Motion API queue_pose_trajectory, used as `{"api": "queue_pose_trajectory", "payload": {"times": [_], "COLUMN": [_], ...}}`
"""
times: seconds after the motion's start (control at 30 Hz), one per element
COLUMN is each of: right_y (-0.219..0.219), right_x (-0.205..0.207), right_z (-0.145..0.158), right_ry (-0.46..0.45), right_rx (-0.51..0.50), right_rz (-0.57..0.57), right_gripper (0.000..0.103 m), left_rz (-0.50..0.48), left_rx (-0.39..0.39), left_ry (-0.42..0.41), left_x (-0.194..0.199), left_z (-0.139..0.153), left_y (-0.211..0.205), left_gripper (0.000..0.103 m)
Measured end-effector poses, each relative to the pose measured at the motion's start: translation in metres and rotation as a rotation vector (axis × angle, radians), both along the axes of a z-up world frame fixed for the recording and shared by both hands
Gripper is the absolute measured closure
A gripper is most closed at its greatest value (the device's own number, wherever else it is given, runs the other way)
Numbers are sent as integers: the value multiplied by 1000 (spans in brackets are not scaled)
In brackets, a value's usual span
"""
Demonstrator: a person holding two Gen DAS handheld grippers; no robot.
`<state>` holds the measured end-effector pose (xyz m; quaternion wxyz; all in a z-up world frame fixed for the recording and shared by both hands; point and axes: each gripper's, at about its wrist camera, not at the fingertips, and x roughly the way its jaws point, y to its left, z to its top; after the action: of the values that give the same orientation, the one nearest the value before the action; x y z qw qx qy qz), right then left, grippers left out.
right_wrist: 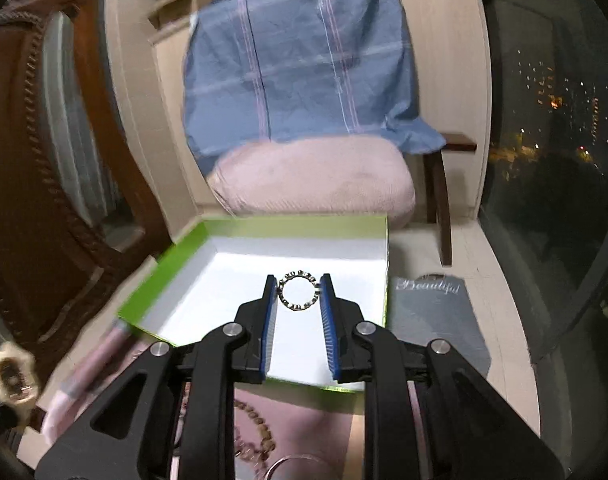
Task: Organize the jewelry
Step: 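Open the right gripper to drop the silver ring into the green box, then lower the white watch into the green box and open the left gripper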
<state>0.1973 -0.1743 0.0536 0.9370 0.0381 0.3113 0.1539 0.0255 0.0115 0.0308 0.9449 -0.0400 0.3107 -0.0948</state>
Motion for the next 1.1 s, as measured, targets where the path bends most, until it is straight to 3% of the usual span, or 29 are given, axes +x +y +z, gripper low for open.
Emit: {"api": "queue_pose_trajectory", "payload": {"times": [0.03, 0.1, 0.17, 0.23, 0.27, 0.37, 0.47, 0.57, 0.77, 0.9, 1.1], "right_y": [2, 4, 1, -7, -14, -46, -70, -84, -93, -103, -103], "right_x": [9, 12, 8, -5, -16, -65, -101, -126, -122, -113, -106], "right_z": [-9, -15, -12, 4, 15, 37, 44, 43, 36, 30, 26], "right_ry": [32, 47, 31, -9, -43, -145, -161, -157, -122, -77, -51], "right_rx": [-12, -21, -12, 15, 45, 144, 202, 198, 175, 220, 242], "right_rz": [-1, -15, -34, -47, -63, -154, -200, -215, -203, -212, -204], "right_gripper": [81, 56, 51, 51, 46, 19, 18, 18, 18, 18, 18], "left_rz": [4, 11, 15, 18, 19, 20, 25, 24, 49, 49, 59], "left_rx": [2, 5, 7, 10, 10, 12, 16, 6, -33, -4, 27], "left_ry": [3, 7, 11, 12, 11, 9, 16, 23, 33, 21, 105], "left_x": [1, 2, 3, 4, 3, 4, 8, 12, 45, 91, 183], "left_z": [-1, -2, -3, -4, -4, -4, -8, -9, -5, 7, -2], "left_y": [1, 2, 3, 3, 2, 0, -1, -4, -7, -17, -25], "left_gripper": [89, 89, 89, 89, 89, 89, 89, 89, 89, 89, 89]}}
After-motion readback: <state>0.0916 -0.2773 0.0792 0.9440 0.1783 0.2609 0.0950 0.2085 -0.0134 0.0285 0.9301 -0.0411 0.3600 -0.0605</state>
